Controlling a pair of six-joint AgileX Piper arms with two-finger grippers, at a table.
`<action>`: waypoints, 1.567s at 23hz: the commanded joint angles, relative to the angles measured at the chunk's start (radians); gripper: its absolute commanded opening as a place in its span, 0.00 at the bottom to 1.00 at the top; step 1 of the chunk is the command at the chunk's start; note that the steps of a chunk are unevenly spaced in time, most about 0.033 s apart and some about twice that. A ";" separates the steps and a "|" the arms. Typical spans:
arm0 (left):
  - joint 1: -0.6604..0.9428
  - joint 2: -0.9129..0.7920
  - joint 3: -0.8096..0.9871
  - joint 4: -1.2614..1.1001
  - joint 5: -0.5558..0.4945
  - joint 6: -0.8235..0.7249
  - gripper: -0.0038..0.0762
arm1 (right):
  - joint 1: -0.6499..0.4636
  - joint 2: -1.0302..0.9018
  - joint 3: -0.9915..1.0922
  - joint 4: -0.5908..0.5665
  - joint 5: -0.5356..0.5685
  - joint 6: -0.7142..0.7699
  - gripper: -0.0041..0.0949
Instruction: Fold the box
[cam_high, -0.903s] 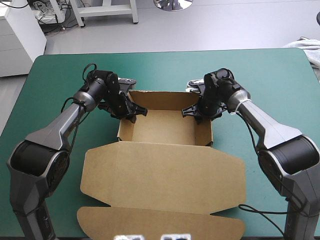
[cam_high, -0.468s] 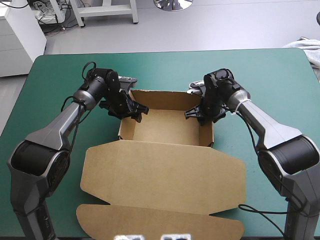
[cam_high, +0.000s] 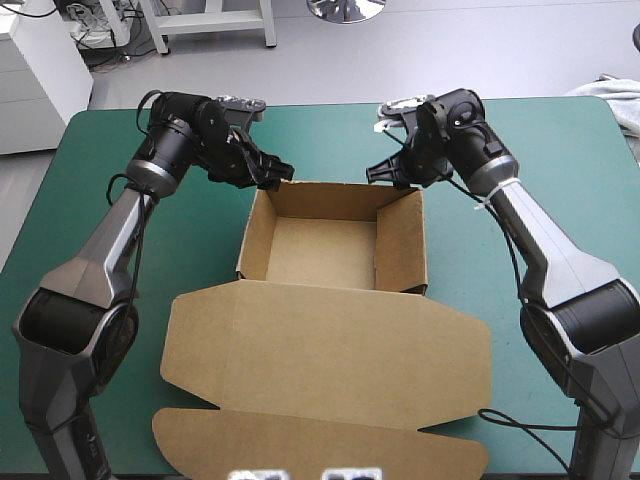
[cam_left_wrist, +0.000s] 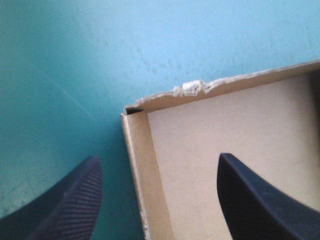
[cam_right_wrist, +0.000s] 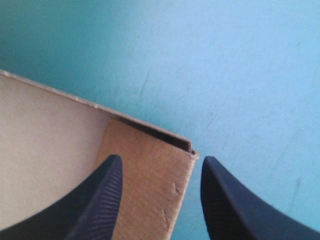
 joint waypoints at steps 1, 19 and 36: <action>-0.008 -0.115 -0.094 -0.009 0.046 -0.034 0.61 | -0.003 -0.103 -0.116 -0.053 0.014 -0.042 0.51; -0.008 -0.830 0.282 0.143 0.046 -0.012 0.04 | -0.126 -0.269 0.034 0.127 0.014 0.001 0.51; -0.008 -1.381 1.185 0.134 -0.114 -0.033 0.04 | -0.125 -0.066 0.248 0.341 0.014 -0.034 0.48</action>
